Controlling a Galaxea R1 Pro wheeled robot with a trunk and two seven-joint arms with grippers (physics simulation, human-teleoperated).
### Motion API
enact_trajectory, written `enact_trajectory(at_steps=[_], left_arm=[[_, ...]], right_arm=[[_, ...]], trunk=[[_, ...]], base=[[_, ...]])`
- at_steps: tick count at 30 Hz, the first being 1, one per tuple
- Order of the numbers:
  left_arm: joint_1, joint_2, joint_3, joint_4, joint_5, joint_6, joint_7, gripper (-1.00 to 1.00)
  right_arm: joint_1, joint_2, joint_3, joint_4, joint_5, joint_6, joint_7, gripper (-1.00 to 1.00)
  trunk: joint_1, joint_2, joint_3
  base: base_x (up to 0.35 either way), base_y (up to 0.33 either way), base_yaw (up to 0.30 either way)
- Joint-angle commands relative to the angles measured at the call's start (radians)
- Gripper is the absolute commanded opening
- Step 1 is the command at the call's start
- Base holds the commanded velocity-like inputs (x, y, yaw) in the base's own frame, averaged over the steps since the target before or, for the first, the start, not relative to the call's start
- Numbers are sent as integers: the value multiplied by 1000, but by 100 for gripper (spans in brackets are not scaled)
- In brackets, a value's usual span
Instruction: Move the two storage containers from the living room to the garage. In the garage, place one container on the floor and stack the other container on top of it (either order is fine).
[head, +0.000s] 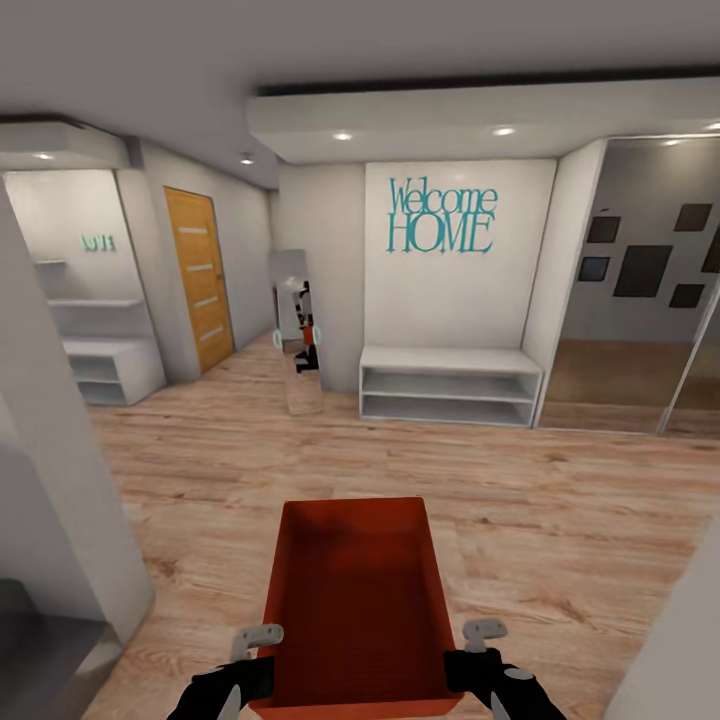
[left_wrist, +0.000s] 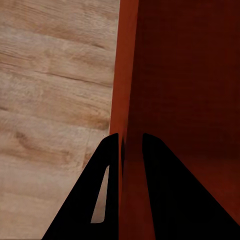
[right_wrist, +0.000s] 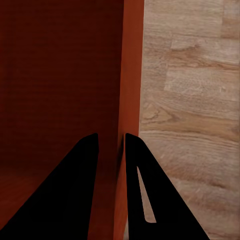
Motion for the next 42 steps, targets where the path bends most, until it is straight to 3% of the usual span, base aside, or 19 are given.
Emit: enact_trajectory(at_steps=[1, 15, 42], left_arm=[[-1, 8, 6, -4, -25, -27, 12, -100], [-1, 8, 6, -4, -25, -27, 12, -100], [-1, 8, 6, -4, -26, -27, 12, -100]], right_arm=[[0, -4, 4, 1, 10, 5, -3, -100], [0, -4, 4, 1, 10, 5, -3, -100], [0, -4, 4, 1, 10, 5, -3, -100]], trunk=[[1, -1, -2], [1, -1, -2], [1, -1, -2]], base=[[327, 0, 0], [327, 0, 6], [327, 0, 104]])
